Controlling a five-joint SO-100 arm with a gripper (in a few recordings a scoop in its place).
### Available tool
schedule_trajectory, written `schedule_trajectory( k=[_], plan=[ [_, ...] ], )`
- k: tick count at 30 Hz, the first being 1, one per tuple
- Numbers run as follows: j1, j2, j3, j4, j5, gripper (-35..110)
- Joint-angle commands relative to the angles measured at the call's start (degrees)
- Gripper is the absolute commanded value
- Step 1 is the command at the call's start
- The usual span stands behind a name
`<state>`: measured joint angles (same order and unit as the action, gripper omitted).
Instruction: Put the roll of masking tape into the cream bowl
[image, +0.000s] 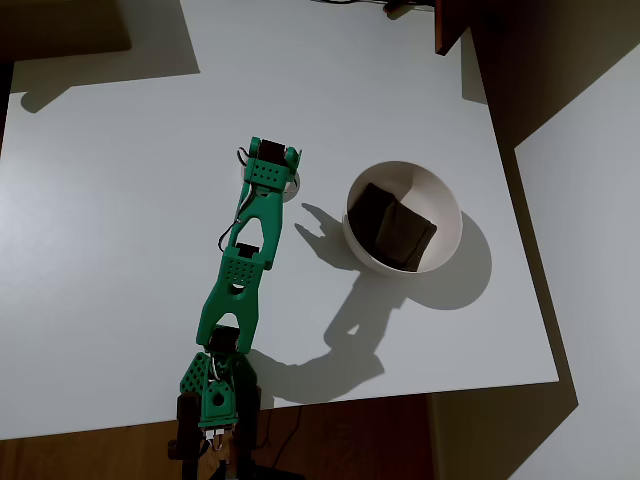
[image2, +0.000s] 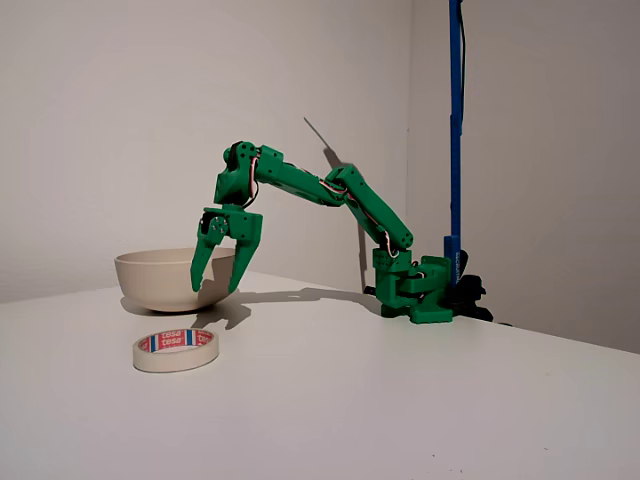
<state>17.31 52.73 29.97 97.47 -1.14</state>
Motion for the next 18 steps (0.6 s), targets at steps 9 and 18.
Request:
schedule_trajectory(
  k=[9, 18],
  plan=[
    [-1.3, -3.3, -3.6, -2.4, -0.2, 18],
    [-1.1, -7.8, -3.6, -5.0, 0.2, 18]
  ],
)
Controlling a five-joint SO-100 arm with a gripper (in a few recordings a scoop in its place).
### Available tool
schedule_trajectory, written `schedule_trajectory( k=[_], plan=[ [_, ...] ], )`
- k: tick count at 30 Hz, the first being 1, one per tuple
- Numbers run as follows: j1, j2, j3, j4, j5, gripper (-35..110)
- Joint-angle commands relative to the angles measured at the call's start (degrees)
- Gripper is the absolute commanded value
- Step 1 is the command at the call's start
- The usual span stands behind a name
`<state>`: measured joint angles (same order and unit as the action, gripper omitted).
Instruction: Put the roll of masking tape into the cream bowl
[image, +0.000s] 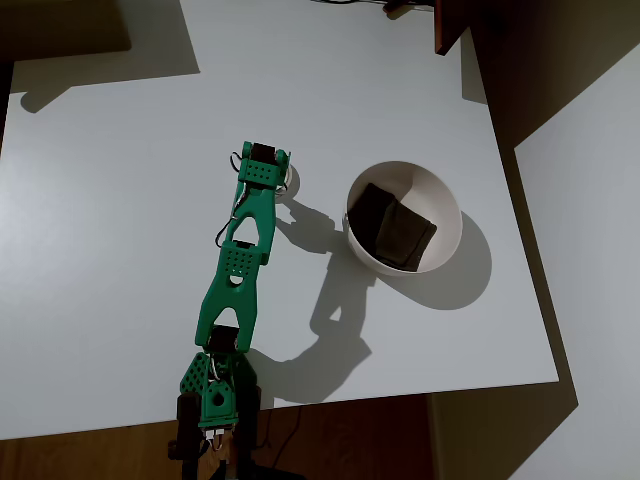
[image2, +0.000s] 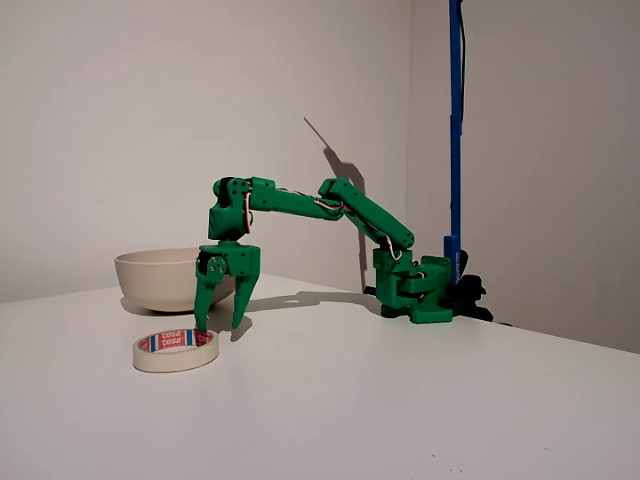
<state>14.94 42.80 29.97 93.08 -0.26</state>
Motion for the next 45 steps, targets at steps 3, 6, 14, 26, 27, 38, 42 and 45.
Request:
schedule_trajectory(
  k=[3, 6, 14, 26, 27, 38, 42, 45],
  plan=[
    [2.0, 1.4, -3.6, -1.3, -0.9, 18],
    [2.7, 0.6, -3.6, -2.2, -1.1, 18],
    [3.5, -2.4, -3.7, -3.3, -1.3, 17],
    [1.9, -3.8, -3.7, -4.4, -1.3, 5],
    [1.8, -3.8, -3.7, -4.4, -1.3, 3],
    [0.3, -2.6, -3.8, -5.3, 0.4, -8],
    [-1.1, 1.5, -3.8, -5.2, 2.1, -8],
    [-2.4, 6.7, -4.0, -4.3, 3.3, -8]
  ],
)
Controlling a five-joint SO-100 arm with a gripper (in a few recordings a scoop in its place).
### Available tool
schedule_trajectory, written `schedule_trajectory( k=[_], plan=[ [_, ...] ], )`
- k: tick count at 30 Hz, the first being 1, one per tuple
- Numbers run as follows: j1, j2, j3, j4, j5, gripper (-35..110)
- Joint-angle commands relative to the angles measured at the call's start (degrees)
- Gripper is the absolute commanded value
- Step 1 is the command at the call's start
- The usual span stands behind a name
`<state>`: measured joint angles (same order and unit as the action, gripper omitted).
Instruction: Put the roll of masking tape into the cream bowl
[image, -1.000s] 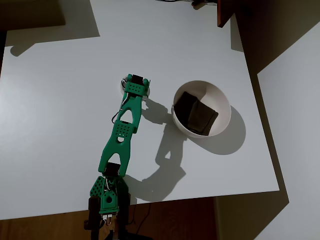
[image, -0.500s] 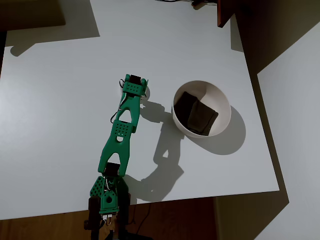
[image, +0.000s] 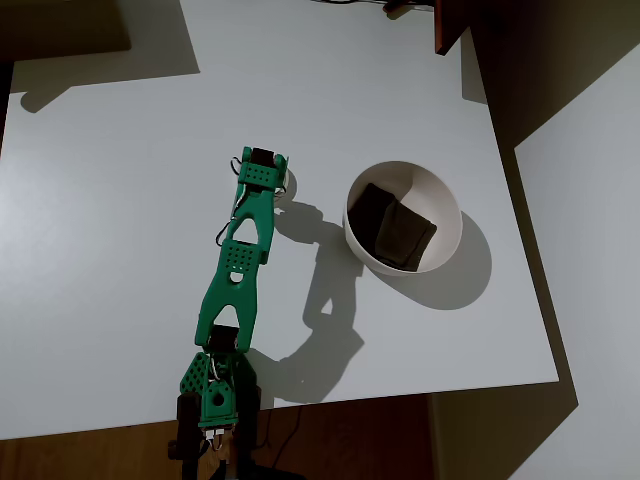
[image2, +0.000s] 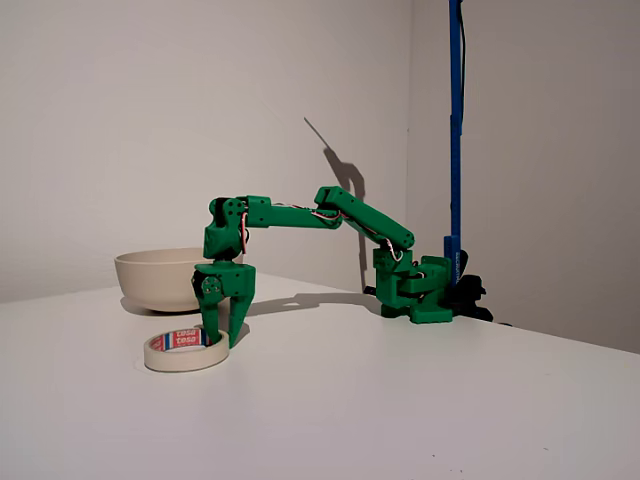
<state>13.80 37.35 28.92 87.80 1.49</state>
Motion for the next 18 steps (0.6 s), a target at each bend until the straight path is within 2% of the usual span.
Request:
schedule_trajectory(
  k=[1, 18],
  plan=[
    [-1.6, 14.1, -3.1, 1.5, 1.9, -8],
    [-0.9, 44.6, -3.3, 10.4, 4.7, -8]
  ],
)
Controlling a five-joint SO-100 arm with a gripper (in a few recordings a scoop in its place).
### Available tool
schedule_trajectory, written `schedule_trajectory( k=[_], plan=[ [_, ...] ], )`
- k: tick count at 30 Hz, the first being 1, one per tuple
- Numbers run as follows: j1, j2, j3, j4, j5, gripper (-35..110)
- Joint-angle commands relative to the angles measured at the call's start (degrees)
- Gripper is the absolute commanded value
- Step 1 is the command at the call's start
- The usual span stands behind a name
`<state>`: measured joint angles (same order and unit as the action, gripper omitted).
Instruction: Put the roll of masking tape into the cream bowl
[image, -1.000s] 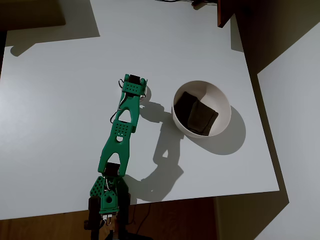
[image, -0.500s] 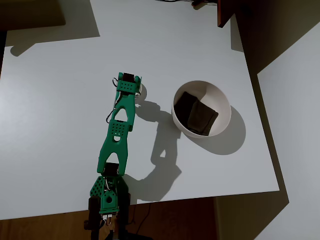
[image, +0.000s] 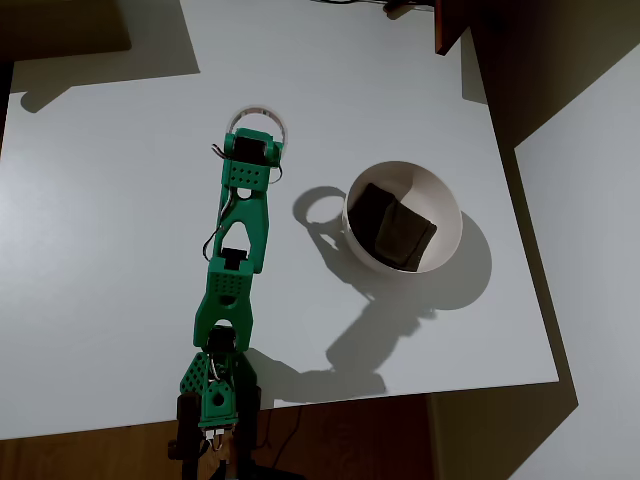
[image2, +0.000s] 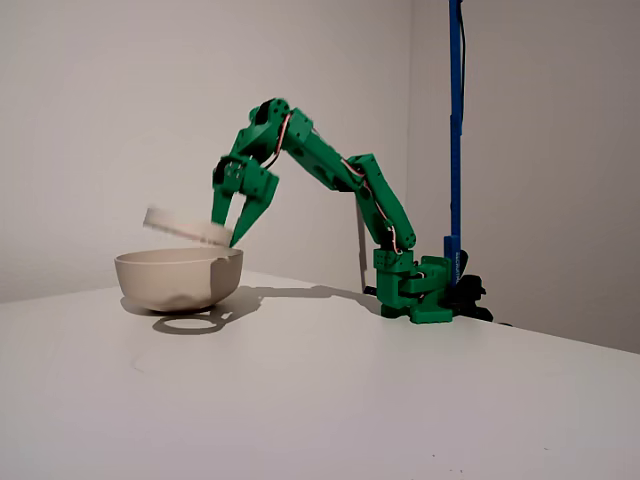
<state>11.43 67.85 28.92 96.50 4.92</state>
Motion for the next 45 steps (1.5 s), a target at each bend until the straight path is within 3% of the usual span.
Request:
schedule_trajectory(
  k=[1, 9, 17, 29, 45],
  plan=[
    [1.5, 16.2, -3.3, 2.1, 1.3, -8],
    [3.3, 31.7, -3.2, 4.8, 1.8, -8],
    [14.1, 36.9, -3.2, 2.5, -0.5, -8],
    [36.3, 23.7, -3.2, -10.3, -4.3, -8],
    [47.4, 2.5, -3.3, -13.4, -9.8, -8]
  ],
)
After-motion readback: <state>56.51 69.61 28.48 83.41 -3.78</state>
